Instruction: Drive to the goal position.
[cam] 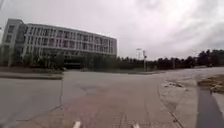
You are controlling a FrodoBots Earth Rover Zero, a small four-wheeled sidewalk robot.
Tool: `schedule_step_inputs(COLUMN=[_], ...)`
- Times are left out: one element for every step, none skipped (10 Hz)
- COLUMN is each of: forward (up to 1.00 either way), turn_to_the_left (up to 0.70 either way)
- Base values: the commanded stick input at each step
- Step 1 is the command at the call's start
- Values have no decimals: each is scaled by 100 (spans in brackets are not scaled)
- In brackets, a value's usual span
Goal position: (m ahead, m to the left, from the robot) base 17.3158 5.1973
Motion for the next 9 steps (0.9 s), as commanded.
schedule_step_inputs(forward=[69, 69, 69, 69, 69, 69, 69, 69, 69], turn_to_the_left=[0, 0, 0, 0, 0, 0, 0, 0, 0])
